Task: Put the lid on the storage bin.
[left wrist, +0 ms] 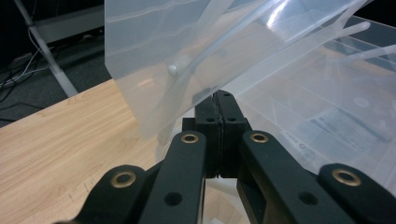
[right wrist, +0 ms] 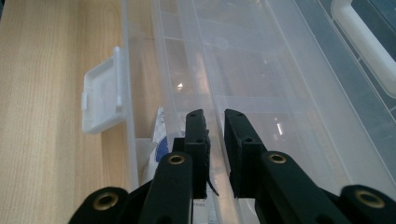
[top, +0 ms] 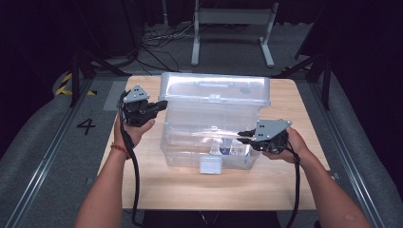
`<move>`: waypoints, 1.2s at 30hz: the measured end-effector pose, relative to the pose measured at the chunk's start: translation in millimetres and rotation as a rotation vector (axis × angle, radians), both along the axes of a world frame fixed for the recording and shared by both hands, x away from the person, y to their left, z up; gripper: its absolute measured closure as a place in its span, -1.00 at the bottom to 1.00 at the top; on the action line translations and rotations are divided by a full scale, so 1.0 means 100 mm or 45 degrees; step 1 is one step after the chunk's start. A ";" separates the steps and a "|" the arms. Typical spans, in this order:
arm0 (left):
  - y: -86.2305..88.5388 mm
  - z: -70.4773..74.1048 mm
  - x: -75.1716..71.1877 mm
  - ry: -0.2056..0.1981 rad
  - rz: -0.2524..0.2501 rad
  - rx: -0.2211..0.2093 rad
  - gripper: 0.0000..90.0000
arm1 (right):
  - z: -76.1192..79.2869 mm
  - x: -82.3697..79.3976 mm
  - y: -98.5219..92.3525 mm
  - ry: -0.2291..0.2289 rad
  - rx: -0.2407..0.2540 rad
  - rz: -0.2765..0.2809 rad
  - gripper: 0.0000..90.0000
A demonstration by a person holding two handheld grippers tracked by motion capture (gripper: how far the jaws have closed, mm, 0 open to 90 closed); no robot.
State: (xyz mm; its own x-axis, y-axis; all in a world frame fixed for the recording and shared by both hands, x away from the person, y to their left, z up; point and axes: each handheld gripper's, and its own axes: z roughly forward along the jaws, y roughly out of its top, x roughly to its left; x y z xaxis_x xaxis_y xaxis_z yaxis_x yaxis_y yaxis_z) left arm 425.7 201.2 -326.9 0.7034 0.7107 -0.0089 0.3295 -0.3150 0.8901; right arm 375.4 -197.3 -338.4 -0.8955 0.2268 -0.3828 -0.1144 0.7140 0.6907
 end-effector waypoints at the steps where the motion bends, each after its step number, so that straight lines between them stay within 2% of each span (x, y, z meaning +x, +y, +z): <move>1: 0.01 0.00 0.00 0.000 -0.003 0.003 0.99 | 0.00 -0.01 -0.01 0.006 0.009 -0.009 0.78; 8: 0.01 -0.03 -0.04 0.006 -0.028 0.039 0.99 | -0.02 -0.07 -0.16 0.031 0.041 -0.032 0.82; 13: 0.01 -0.05 -0.07 0.008 -0.037 0.058 0.99 | -0.02 -0.12 -0.26 0.023 0.062 -0.056 0.84; 19: 0.01 -0.09 -0.12 0.006 -0.045 0.074 0.99 | 0.00 -0.19 -0.44 0.033 0.123 -0.074 0.83; 24: 0.01 -0.14 -0.15 0.011 -0.064 0.094 0.99 | -0.01 -0.29 -0.59 0.033 0.148 -0.097 0.81; 30: 0.01 -0.18 -0.19 0.018 -0.075 0.111 0.99 | -0.08 -0.33 -0.75 0.063 0.173 -0.149 0.78; 36: 0.01 -0.21 -0.23 0.015 -0.076 0.127 1.00 | -0.20 -0.33 -0.82 0.108 0.185 -0.190 0.74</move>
State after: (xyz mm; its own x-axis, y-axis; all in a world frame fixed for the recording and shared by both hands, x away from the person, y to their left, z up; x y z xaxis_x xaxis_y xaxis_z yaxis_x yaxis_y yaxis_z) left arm 403.1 202.5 -348.1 0.7448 0.6653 0.0514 0.3179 -0.4215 0.8493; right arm 342.9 -279.0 -358.0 -0.8757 0.4062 -0.2611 0.0479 0.6111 0.7901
